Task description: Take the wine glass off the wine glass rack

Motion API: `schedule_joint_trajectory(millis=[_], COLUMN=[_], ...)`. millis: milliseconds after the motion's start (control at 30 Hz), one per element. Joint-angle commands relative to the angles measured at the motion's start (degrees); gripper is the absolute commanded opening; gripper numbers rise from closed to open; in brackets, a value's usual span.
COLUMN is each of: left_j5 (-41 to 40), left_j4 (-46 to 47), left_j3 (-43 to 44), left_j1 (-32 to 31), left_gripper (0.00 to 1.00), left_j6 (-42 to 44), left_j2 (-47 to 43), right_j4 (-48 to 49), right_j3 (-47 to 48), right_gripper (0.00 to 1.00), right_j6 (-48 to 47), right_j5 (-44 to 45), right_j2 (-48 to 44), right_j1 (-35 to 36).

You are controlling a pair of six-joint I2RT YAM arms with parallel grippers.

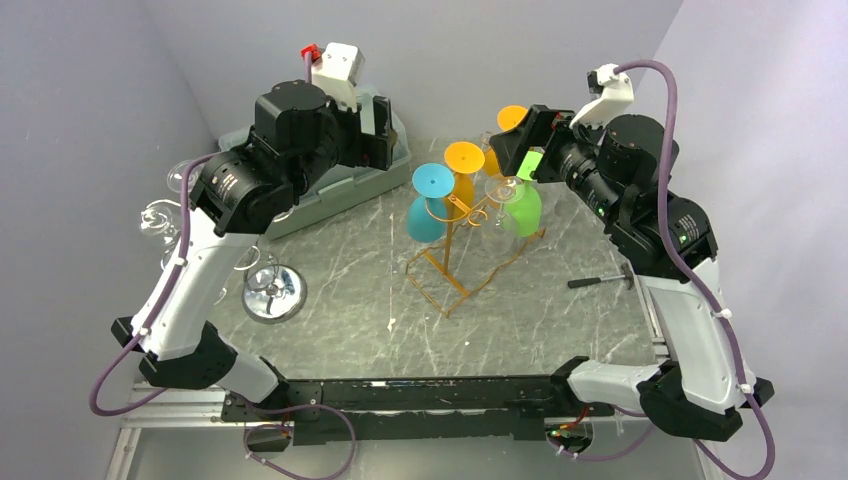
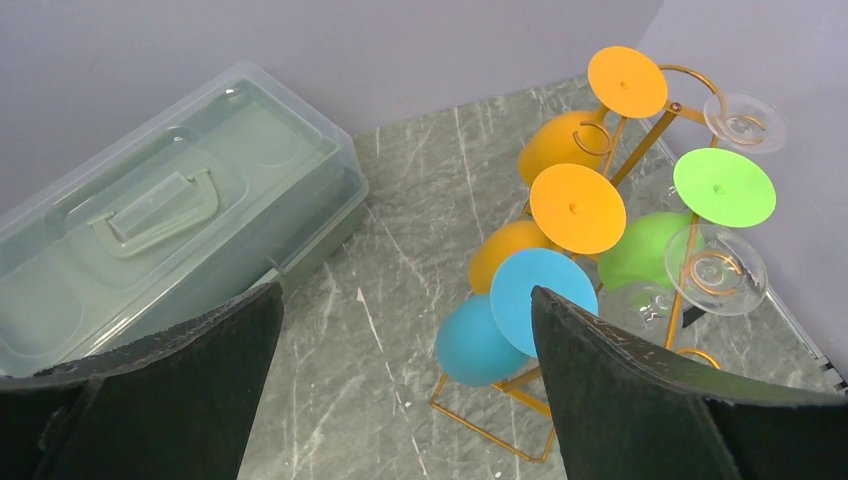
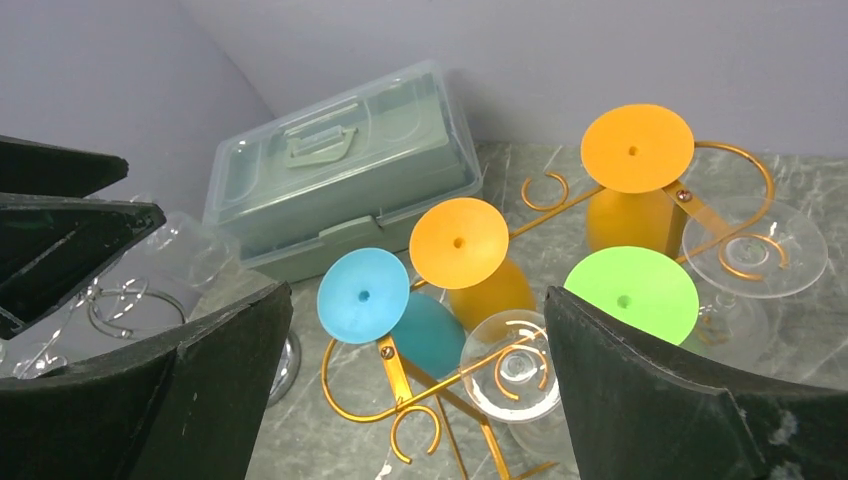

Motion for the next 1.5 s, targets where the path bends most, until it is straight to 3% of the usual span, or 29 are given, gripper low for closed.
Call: schedule_joint_trajectory(millis=[0,333,433,667,967,1167,1467], left_j5=[-1.2,5.0,5.9,7.1,6.7,6.4,5.3], left_j4=[1.9,2.2,1.8,1.7,2.0,2.5,3.9], left_j3=[-0.7,-2.0,-2.3,-3.4,-5.3,-6.5,-8.3], left_j1=[-0.3,-0.3,-0.3,-0.3,-0.3,-0.4,-0.2], left_gripper=[0.99,0.99,0.99,0.99,0.99,0.99,0.99], left_j6=[-0.1,2.2,1.7,0.7,-0.4,-1.0,-2.0], left_j2=[-1.8,-3.4,-2.9,-3.1,-4.2,-4.8,-5.5], right_j4=[-0.7,-5.6,-6.6,-5.5,7.0,16.5,23.7], right_j3=[0.7,-4.1,-4.7,-4.4,-17.2,-26.5,-31.9], right_gripper=[1.0,1.0,1.0,0.99,0.85,0.74,0.53], right_j6=[0.0,4.9,5.6,7.0,17.3,25.9,34.6], right_j5=[1.4,6.4,6.6,-5.8,-38.9,-49.2,-50.7], right_j2=[-1.0,-4.8,-4.3,-2.0,-1.7,-2.9,-2.6], right_j1=[0.0,-0.4,-3.7,-20.1,-46.0,-51.7,-53.5])
